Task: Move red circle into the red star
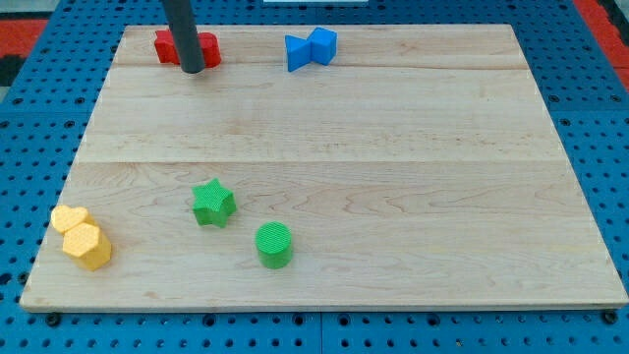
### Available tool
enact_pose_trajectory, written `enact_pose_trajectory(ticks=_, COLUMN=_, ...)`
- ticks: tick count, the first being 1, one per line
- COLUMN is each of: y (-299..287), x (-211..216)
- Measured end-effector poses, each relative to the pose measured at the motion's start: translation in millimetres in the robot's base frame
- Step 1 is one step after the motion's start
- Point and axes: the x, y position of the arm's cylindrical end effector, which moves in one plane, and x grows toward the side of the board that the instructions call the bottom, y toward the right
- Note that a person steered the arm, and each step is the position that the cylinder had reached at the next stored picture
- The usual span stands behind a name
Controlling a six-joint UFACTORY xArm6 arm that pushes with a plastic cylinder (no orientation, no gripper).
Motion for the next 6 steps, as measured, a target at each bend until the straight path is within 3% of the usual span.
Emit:
enact_pose_trajectory(ticks=2, y=78.1, x=-4.9)
enact_pose_trajectory(ticks=4, y=34.1, x=-24.0)
enact_pose_trajectory(ticks=6, y=31.6, x=-16.1)
